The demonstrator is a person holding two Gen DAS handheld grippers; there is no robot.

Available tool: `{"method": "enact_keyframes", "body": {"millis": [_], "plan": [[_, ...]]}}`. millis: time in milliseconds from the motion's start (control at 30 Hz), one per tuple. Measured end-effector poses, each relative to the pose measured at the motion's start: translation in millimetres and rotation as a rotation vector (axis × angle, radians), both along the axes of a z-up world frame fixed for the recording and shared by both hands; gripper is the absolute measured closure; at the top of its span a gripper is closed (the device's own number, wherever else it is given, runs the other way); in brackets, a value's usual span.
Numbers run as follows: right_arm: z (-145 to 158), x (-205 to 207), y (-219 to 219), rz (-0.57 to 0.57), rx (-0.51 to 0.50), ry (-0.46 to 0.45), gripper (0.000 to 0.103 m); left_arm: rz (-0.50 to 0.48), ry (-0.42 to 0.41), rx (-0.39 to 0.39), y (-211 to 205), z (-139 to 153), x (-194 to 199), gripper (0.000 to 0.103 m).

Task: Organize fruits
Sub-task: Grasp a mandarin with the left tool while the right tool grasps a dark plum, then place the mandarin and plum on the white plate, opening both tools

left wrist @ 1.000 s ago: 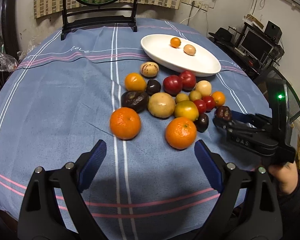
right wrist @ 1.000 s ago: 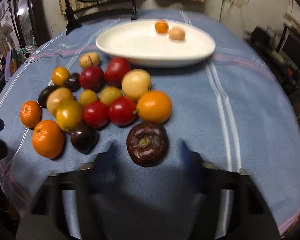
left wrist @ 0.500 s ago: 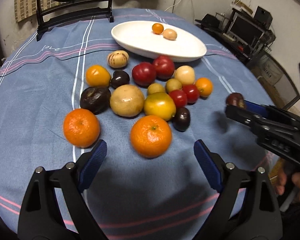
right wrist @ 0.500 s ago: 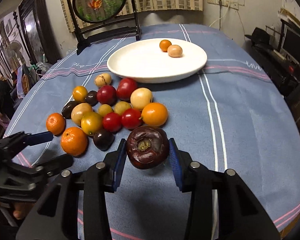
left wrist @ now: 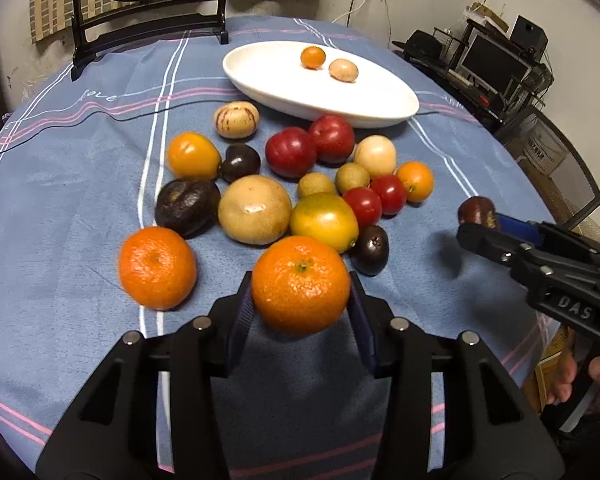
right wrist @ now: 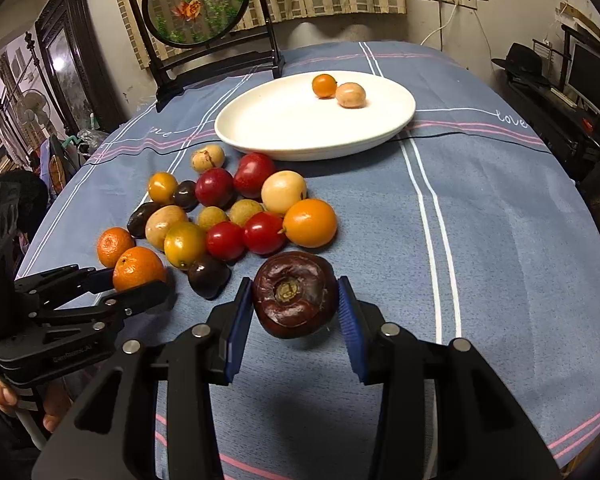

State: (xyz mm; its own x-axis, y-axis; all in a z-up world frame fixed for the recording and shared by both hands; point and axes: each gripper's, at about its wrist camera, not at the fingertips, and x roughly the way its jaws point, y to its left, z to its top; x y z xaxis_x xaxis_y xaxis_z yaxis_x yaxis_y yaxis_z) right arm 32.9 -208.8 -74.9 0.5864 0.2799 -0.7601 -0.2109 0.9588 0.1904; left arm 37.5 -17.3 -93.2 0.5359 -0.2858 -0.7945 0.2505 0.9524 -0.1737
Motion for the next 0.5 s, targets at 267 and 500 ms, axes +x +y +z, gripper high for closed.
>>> {"method": "enact_keyframes", "body": {"millis": [267,500], "plan": [[6.6,3.8,7.8,0.008,0.0,-0.012,0.061,-0.001,-0.022,-0.025,9.4,14.7,-0.6,0.058],[19.5,20.2,4.1,0.028,0.019,-0.017,0.061,-0.01,-0.036,-0.037,15.2,38.8,23.4,0.058]]}}
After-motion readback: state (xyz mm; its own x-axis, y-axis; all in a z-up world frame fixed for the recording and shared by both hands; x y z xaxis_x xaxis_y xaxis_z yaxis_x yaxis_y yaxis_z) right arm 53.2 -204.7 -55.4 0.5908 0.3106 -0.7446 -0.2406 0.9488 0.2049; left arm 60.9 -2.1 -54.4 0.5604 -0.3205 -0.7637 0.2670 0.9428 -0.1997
